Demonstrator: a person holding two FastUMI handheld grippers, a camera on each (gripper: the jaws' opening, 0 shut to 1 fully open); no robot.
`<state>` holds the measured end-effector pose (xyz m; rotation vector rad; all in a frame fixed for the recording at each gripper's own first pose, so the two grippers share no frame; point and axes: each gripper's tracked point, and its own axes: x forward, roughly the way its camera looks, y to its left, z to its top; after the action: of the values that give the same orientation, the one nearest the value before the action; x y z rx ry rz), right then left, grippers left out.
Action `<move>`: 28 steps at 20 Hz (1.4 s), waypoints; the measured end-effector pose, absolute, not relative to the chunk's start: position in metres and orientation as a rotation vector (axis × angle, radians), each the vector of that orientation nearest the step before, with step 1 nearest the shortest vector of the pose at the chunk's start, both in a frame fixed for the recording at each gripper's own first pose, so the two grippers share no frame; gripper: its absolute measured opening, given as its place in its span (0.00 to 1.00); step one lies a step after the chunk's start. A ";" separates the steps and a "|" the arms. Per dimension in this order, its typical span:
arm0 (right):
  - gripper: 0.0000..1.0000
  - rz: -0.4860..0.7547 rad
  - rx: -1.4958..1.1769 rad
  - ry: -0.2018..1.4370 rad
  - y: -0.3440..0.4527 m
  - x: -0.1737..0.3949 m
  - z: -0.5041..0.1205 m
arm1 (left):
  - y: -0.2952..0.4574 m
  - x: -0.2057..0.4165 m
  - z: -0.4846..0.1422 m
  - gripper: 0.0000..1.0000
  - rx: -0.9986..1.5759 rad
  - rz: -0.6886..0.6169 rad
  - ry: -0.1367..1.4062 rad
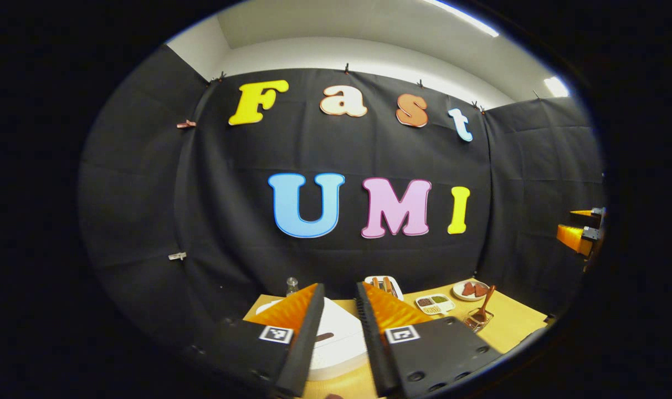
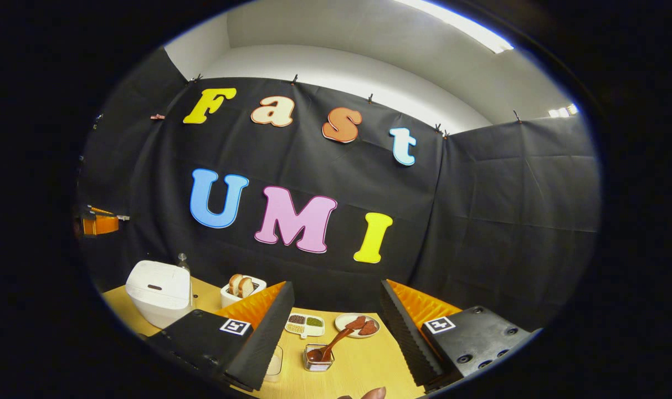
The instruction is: Close the left gripper, press the button to open the rice cooker; take a wooden spoon from the chopstick holder with the right hand, scoop a spoonful of rice and pour it into the rice cooker, then put the wooden spoon back into the chopstick holder.
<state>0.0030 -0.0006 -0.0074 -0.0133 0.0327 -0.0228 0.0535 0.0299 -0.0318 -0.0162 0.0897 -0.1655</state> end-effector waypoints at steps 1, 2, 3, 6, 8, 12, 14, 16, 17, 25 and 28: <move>0.98 -0.028 -0.018 0.035 0.000 0.004 -0.007 | 0.036 0.062 -0.041 0.25 -0.020 -0.173 0.121; 0.97 -0.033 -0.024 0.039 0.001 0.005 -0.009 | 0.039 0.075 -0.052 0.18 -0.034 -0.182 0.156; 0.98 -0.037 -0.027 0.041 0.002 0.006 -0.009 | 0.040 0.079 -0.062 0.08 -0.050 -0.208 0.190; 0.98 -0.042 -0.032 0.055 0.007 0.006 -0.012 | 0.042 0.107 -0.093 0.07 -0.067 -0.288 0.296; 0.97 -0.055 -0.044 0.071 0.006 0.006 -0.018 | 0.037 0.122 -0.116 0.07 -0.075 -0.372 0.378; 0.98 -0.071 -0.064 0.093 0.007 0.000 -0.024 | 0.043 0.154 -0.174 0.07 -0.025 -0.451 0.578; 0.97 -0.084 -0.077 0.101 0.005 -0.001 -0.028 | 0.042 0.162 -0.191 0.07 -0.009 -0.487 0.646; 0.98 -0.100 -0.082 0.119 0.001 -0.004 -0.032 | 0.040 0.167 -0.208 0.07 0.026 -0.526 0.717; 0.98 -0.109 -0.081 0.123 -0.001 -0.005 -0.033 | 0.040 0.169 -0.216 0.07 0.055 -0.539 0.744; 0.98 -0.153 -0.073 0.148 -0.006 -0.011 -0.043 | 0.038 0.181 -0.253 0.07 0.160 -0.585 0.845; 0.98 -0.160 -0.073 0.152 -0.006 -0.011 -0.045 | 0.038 0.181 -0.260 0.07 0.156 -0.586 0.860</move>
<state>-0.0109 -0.0062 -0.0446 -0.0734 0.1524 -0.1599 0.1809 0.0379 -0.2600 0.1565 0.8598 -0.5863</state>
